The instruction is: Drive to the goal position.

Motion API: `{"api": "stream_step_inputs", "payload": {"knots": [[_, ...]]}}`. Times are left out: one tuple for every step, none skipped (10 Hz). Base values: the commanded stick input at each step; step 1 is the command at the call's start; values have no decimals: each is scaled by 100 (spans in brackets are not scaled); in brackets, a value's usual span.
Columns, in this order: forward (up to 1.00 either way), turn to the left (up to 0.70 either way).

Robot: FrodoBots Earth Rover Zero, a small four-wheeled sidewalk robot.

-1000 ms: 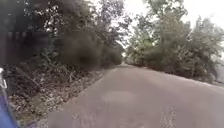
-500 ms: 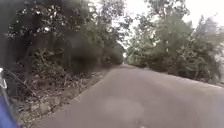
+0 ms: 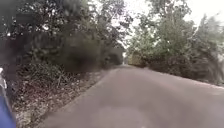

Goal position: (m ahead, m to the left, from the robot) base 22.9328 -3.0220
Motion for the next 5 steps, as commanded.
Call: {"api": "stream_step_inputs", "payload": {"knots": [[70, -9], [70, -6], [70, -3], [70, -2], [70, -1]]}}
